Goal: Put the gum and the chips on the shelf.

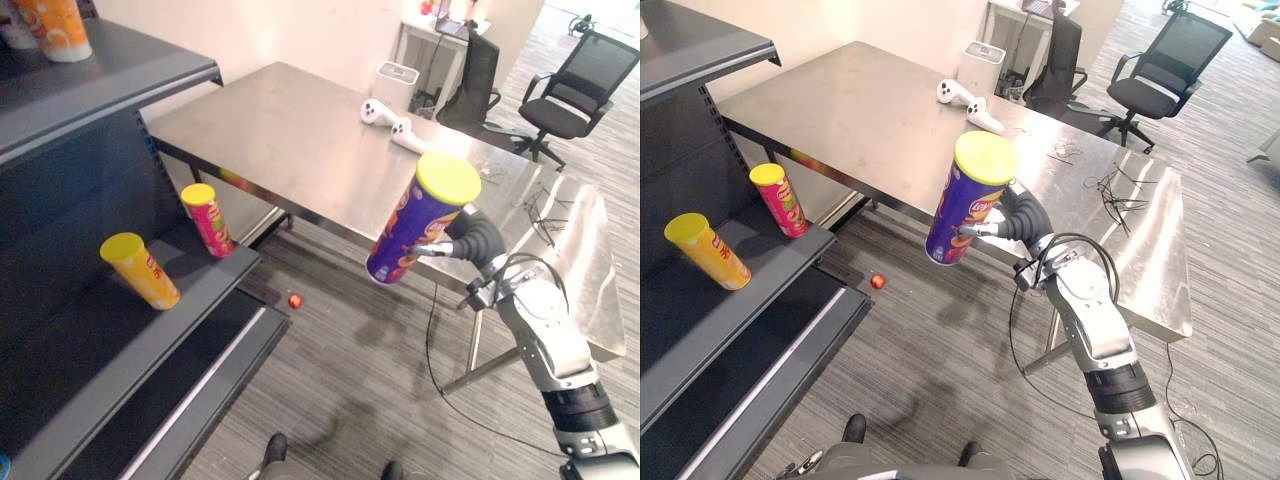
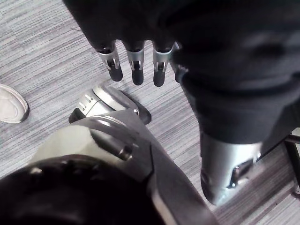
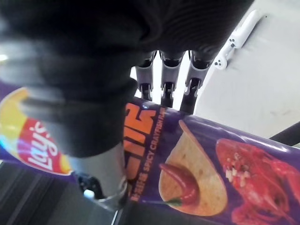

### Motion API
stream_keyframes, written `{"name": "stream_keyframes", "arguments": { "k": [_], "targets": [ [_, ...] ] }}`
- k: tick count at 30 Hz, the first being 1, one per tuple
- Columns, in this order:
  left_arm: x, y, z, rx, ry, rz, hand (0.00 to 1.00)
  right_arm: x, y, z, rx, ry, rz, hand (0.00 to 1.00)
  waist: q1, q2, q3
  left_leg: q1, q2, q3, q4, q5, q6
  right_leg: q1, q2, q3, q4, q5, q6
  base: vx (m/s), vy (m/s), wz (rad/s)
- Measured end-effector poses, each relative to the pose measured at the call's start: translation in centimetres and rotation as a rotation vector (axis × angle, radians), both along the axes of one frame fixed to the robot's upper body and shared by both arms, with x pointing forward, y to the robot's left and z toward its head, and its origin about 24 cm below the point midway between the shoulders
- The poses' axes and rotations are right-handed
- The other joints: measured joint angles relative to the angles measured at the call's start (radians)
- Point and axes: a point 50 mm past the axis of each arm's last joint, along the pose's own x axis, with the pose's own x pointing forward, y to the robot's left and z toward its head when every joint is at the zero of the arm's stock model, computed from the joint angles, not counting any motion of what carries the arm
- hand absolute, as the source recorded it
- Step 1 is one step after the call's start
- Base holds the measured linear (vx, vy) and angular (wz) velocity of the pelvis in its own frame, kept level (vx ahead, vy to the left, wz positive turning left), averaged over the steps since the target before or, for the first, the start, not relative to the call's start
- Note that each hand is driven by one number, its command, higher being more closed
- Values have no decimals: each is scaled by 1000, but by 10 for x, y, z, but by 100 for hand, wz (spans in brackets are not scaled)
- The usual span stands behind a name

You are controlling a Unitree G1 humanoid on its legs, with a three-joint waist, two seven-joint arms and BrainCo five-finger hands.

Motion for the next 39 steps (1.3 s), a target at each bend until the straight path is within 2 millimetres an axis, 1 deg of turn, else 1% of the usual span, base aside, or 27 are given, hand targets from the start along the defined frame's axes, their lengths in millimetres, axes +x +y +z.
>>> {"name": "stream_keyframes", "arguments": {
  "k": [4, 8, 9, 10, 11, 12, 13, 14, 15, 16, 17, 18, 19, 20, 21, 22, 23, 25, 26, 27, 28, 29, 30, 32, 35, 36, 39],
  "targets": [
    [0, -6, -2, -40, -8, 56, 0, -4, 9, -15, -10, 57, 30, 100, 0, 10, 3, 6, -4, -30, 6, 3, 0, -3, -14, -25, 65, -35, -5, 15, -26, 21],
    [5, -11, -1, -44, -45, 76, 0, 5, 19, -12, -1, 56, 40, 100, 14, 35, 20, -62, -10, -137, 78, 7, -13, -4, -26, -115, 140, -90, -15, -23, -77, 77],
    [6, -13, -1, -44, -52, 86, 0, 11, 20, -7, 3, 42, 30, 100, 31, 57, 34, -99, -7, -167, 108, 7, -13, -15, -23, -148, 166, -107, -25, -77, -84, 60],
    [5, -14, -2, -48, -54, 97, 0, 14, 21, -5, 3, 39, 27, 100, 40, 66, 40, -113, -6, -168, 113, 5, -7, -18, -24, -158, 178, -119, -25, -156, -78, 77],
    [3, -20, -3, -77, -60, 157, 0, 17, 21, -4, 2, 37, 23, 100, 53, 91, 56, -128, 6, -110, 109, -18, 70, -15, -30, -194, 191, -140, -36, -158, -92, 99],
    [-3, -22, -4, -96, -55, 211, 0, 19, 19, -7, -3, 53, 13, 100, 50, 102, 62, -129, 34, 26, 100, -67, 195, 8, -31, -228, 177, -141, -44, -123, -107, 128],
    [-5, -22, -5, -100, -51, 218, 0, 20, 16, -8, -11, 58, 6, 100, 46, 104, 64, -136, 46, 83, 107, -96, 249, 32, -27, -254, 158, -137, -48, -116, -174, 166],
    [-10, -23, -6, -109, -39, 239, 0, 21, 9, -10, -31, 67, -16, 100, 27, 128, 71, -150, 72, 183, 124, -139, 288, 73, -30, -334, 124, -128, -58, -70, -126, 148],
    [-13, -24, -6, -112, -33, 240, 0, 21, 4, -12, -32, 71, -33, 100, 24, 130, 73, -169, 85, 229, 148, -140, 277, 85, -51, -374, 123, -134, -65, -80, -50, 165],
    [-18, -27, -7, -120, -20, 239, 0, 20, -5, -14, -16, 78, -71, 100, 22, 129, 74, -207, 94, 319, 258, -113, 257, 92, -91, -430, 150, -147, -68, 13, 38, 134],
    [-32, -33, -9, -131, 21, 247, 0, 18, -14, -15, -6, 77, -100, 100, 17, 131, 73, -211, 95, 408, 383, -96, 269, 103, -127, -471, 166, -149, -63, 20, 39, 115],
    [-43, -36, -10, -137, 47, 256, 0, 17, -18, -15, -4, 73, -115, 100, 9, 141, 67, -203, 96, 452, 435, -64, 284, 106, -134, -488, 182, -151, -55, 62, -13, 132],
    [-52, -39, -10, -146, 63, 259, 0, 14, -32, -11, -15, 49, -153, 100, -20, 173, 47, -218, 82, 504, 425, 27, 284, 104, -147, -520, 219, -163, -31, 20, 31, 166],
    [-47, -41, -10, -155, 47, 239, 0, 12, -48, -10, -23, 41, -211, 100, -32, 162, 51, -238, 42, 525, 361, 119, 334, 95, -162, -534, 221, -182, -48, -18, 25, 179],
    [-44, -39, -9, -156, 35, 235, 0, 10, -56, -9, -23, 40, -244, 100, -34, 159, 50, -250, 22, 522, 319, 184, 343, 89, -151, -533, 204, -183, -52, -90, 13, 186],
    [-41, -36, -9, -156, 26, 242, 0, 6, -72, -9, -8, 40, -301, 100, -48, 158, 47, -237, -32, 501, 176, 335, 254, 106, -137, -566, 145, -161, -50, -154, -17, 148],
    [-43, -37, -11, -167, 38, 253, 0, 3, -79, -11, 38, 44, -329, 100, -42, 146, 56, -226, -3, 565, 260, 202, 299, 124, -153, -628, 146, -139, -42, -135, -30, 123],
    [-63, -44, -13, -195, 112, 273, 0, -8, -81, -13, 74, 44, -335, 100, -45, 129, 54, -165, 57, 675, 457, 16, 239, 152, -186, -654, 156, -138, -41, -75, -45, 60],
    [-72, -48, -13, -208, 142, 285, 0, -18, -84, -10, 79, 19, -341, 100, -62, 129, 48, -116, 71, 695, 489, -25, 209, 168, -204, -677, 154, -133, -32, -33, -6, 63],
    [-75, -48, -13, -211, 150, 287, 0, -22, -86, -8, 81, 0, -349, 100, -70, 134, 42, -96, 72, 691, 478, -36, 187, 171, -206, -685, 155, -130, -29, -17, 83, 60],
    [-77, -49, -13, -211, 153, 289, 0, -27, -88, -5, 88, -27, -360, 100, -80, 145, 32, -79, 69, 668, 418, -46, 158, 157, -208, -691, 161, -122, -17, -23, 162, 39],
    [-78, -49, -13, -210, 155, 288, 0, -28, -90, -2, 106, -45, -371, 100, -85, 155, 22, -78, 46, 660, 344, -59, 138, 124, -212, -695, 176, -111, -8, -34, 259, 41],
    [-75, -44, -13, -184, 143, 258, 0, -29, -90, -5, 133, -39, -394, 100, -90, 159, 15, -82, 26, 657, 284, -65, 130, 101, -219, -712, 191, -97, -8, -43, 231, 33],
    [-72, -39, -12, -157, 139, 243, 0, -31, -91, -11, 153, -19, -414, 100, -92, 143, 20, -76, 8, 658, 243, -66, 129, 100, -228, -729, 209, -93, -7, -26, 136, 36],
    [-71, -35, -12, -117, 155, 193, 0, -33, -89, -20, 157, -2, -452, 100, -94, 101, 29, -50, -41, 654, 169, -66, 133, 100, -282, -742, 282, -93, -7, -76, 169, 34],
    [-71, -34, -12, -114, 158, 177, 0, -34, -90, -19, 152, -9, -471, 100, -84, 87, 36, -54, -53, 654, 175, -88, 139, 101, -298, -742, 298, -93, -7, -104, 140, 13],
    [-67, -35, -12, -123, 145, 160, 0, -34, -93, -18, 160, -30, -487, 100, -80, 90, 53, -76, -51, 686, 191, -118, 150, 101, -288, -744, 254, -77, -24, -142, 156, 11]
  ]
}}
